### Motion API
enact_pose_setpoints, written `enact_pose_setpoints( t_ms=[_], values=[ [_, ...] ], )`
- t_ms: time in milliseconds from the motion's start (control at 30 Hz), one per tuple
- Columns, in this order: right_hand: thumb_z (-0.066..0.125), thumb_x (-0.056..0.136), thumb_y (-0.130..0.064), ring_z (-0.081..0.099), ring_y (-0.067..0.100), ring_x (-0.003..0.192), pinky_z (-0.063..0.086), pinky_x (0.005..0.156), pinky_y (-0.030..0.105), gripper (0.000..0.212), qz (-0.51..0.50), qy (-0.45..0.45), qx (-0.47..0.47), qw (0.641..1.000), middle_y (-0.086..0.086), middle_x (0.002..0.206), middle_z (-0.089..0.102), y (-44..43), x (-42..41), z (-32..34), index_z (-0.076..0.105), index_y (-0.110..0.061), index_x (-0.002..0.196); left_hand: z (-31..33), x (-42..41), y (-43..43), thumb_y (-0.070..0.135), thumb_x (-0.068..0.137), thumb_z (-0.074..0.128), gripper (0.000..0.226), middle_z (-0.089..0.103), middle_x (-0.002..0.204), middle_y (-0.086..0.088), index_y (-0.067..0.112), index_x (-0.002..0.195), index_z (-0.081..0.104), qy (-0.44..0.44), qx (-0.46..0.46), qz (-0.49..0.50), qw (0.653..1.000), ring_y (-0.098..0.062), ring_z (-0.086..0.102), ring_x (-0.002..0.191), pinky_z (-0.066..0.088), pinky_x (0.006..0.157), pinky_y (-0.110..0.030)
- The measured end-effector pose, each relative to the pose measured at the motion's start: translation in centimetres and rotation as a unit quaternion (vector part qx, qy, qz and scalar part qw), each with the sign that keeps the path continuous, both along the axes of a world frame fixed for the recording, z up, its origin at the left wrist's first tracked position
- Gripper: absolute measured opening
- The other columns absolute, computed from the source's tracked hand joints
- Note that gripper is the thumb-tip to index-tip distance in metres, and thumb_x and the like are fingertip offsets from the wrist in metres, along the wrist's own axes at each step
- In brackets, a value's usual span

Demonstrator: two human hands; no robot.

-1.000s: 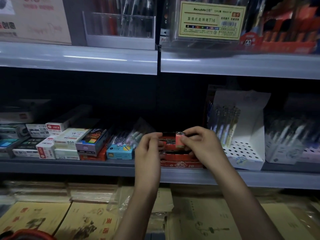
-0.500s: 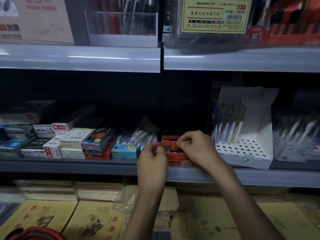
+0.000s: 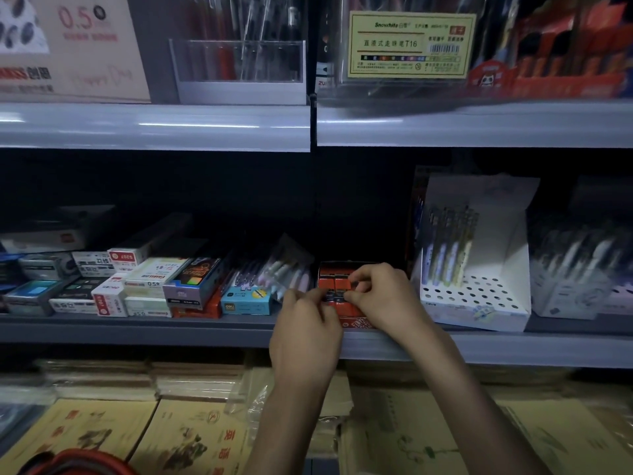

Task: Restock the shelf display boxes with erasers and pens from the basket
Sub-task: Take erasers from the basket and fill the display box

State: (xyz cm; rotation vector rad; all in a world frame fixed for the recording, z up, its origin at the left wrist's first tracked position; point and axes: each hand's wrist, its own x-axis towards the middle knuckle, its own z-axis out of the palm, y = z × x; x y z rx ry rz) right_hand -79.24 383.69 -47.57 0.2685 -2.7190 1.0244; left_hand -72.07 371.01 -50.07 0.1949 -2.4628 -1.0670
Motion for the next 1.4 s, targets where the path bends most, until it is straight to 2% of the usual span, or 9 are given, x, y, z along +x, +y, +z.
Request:
enact_pose_setpoints(
  t_ms=[100,267,400,533,633,800,1000,1267,1400],
  values=[
    [0.074,0.093,-0.025,0.064,0.006,0.083,0.057,0.081,0.030,0.029,0.001,0.014,0.004,1.000,-0.013,0.086,0.063,0.2,0.3,-0.2,0.070,-0.022,0.122,0.0,0.2,0.2,0.035,0.105,0.042,0.045,0.046,0.133,0.006,0.025,0.148,0.053,-0.006,-0.066,0.010,0.998,-0.009,0.056,0.102,0.047,0.081,-0.027],
    [0.073,0.094,-0.028,0.063,0.009,0.086,0.056,0.079,0.029,0.031,0.005,0.038,0.032,0.999,-0.008,0.094,0.065,0.0,0.6,-0.2,0.069,-0.023,0.125,0.1,0.4,0.0,0.039,0.106,0.041,0.046,0.043,0.127,0.008,0.025,0.148,0.052,-0.005,-0.074,-0.008,0.997,-0.010,0.057,0.100,0.049,0.083,-0.030],
    [0.073,0.093,-0.029,0.064,0.012,0.097,0.057,0.085,0.032,0.031,0.007,0.060,0.042,0.997,-0.005,0.109,0.063,0.5,1.4,0.3,0.070,-0.023,0.123,0.0,0.8,-0.2,0.043,0.105,0.043,0.046,0.038,0.124,0.010,0.026,0.148,0.050,-0.007,-0.080,-0.026,0.996,-0.010,0.056,0.102,0.050,0.085,-0.031],
    [0.066,0.097,-0.029,0.059,0.016,0.107,0.055,0.089,0.037,0.028,-0.025,0.119,0.080,0.989,-0.003,0.117,0.061,2.0,4.1,0.5,0.069,-0.021,0.124,-0.2,1.5,-0.5,0.046,0.101,0.049,0.045,0.049,0.132,0.009,0.032,0.143,0.052,-0.004,-0.064,-0.039,0.997,-0.008,0.058,0.102,0.053,0.084,-0.032],
    [0.059,0.099,-0.023,0.055,0.016,0.112,0.051,0.095,0.035,0.032,-0.019,0.122,0.124,0.984,-0.003,0.123,0.062,3.4,7.1,0.0,0.066,-0.020,0.131,-0.7,2.5,-0.8,0.046,0.093,0.053,0.035,0.064,0.119,0.007,0.038,0.127,0.058,0.002,-0.025,-0.066,0.998,-0.007,0.063,0.091,0.056,0.075,-0.033],
    [0.055,0.096,-0.008,0.052,0.019,0.118,0.047,0.102,0.036,0.042,0.026,0.104,0.204,0.973,-0.001,0.130,0.062,3.9,9.9,-0.6,0.061,-0.019,0.136,-1.0,4.6,-0.4,0.032,0.097,0.056,0.057,0.054,0.141,0.004,0.026,0.152,0.045,-0.007,-0.147,-0.042,0.988,-0.018,0.056,0.123,0.053,0.091,-0.034],
    [0.056,0.095,-0.008,0.053,0.022,0.120,0.046,0.103,0.036,0.044,0.036,0.095,0.210,0.972,0.003,0.134,0.060,3.7,11.0,0.0,0.057,-0.015,0.139,-0.6,5.6,0.0,0.036,0.098,0.054,0.064,0.052,0.145,-0.002,0.024,0.158,0.034,-0.048,-0.170,-0.053,0.983,-0.023,0.054,0.126,0.053,0.092,-0.039],
    [0.060,0.096,-0.029,0.047,0.024,0.132,0.043,0.108,0.040,0.051,0.063,0.145,0.209,0.965,0.003,0.142,0.051,2.1,13.1,2.2,0.048,-0.022,0.145,2.9,8.4,-2.0,0.049,0.094,0.053,0.068,0.042,0.152,-0.006,0.029,0.155,0.031,-0.082,-0.354,-0.082,0.928,-0.029,0.041,0.139,0.042,0.106,-0.049],
    [0.064,0.095,-0.039,0.022,0.030,0.152,0.026,0.122,0.044,0.069,0.102,0.149,0.236,0.955,0.010,0.162,0.027,-0.1,15.1,2.9,0.035,-0.024,0.155,5.4,11.1,-5.4,0.060,0.091,0.051,0.081,0.022,0.166,-0.008,0.032,0.160,0.018,-0.111,-0.447,-0.052,0.886,-0.033,0.018,0.153,0.025,0.120,-0.060]
  ],
)
